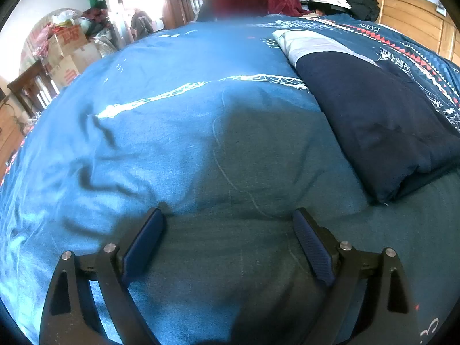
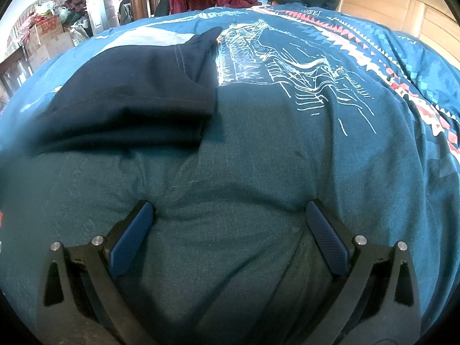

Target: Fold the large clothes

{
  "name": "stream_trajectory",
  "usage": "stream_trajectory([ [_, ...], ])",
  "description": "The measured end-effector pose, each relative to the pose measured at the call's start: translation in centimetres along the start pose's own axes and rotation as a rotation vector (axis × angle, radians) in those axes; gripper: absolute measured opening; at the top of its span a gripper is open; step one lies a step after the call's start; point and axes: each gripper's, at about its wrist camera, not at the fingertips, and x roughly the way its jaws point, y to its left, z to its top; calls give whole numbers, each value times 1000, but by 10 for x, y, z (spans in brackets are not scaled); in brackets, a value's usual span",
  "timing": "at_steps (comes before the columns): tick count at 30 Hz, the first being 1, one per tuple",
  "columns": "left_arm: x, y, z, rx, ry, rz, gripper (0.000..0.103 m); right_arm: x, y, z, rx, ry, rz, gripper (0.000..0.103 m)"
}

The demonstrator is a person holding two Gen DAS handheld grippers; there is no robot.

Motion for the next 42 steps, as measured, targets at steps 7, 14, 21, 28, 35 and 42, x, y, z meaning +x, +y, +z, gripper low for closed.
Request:
stream_trajectory([
  [7, 1, 2, 0, -1, 0, 0, 94, 0, 0, 0, 0, 0, 0, 103],
  [14, 1, 2, 1, -1, 0, -1, 94, 0, 0, 0, 0, 0, 0, 103],
  [21, 1, 2, 1, -1, 0, -1, 94, 0, 0, 0, 0, 0, 0, 103],
  [28, 1, 2, 1, -2, 1, -2, 94, -4, 6, 4, -27, 11, -38, 103],
  [35, 1, 2, 0, -4, 3, -4, 94, -16, 29, 35, -102, -32, 25, 103],
  [42, 0, 3, -1, -12, 6, -20, 95, 22, 21, 32, -65, 26, 12, 103],
])
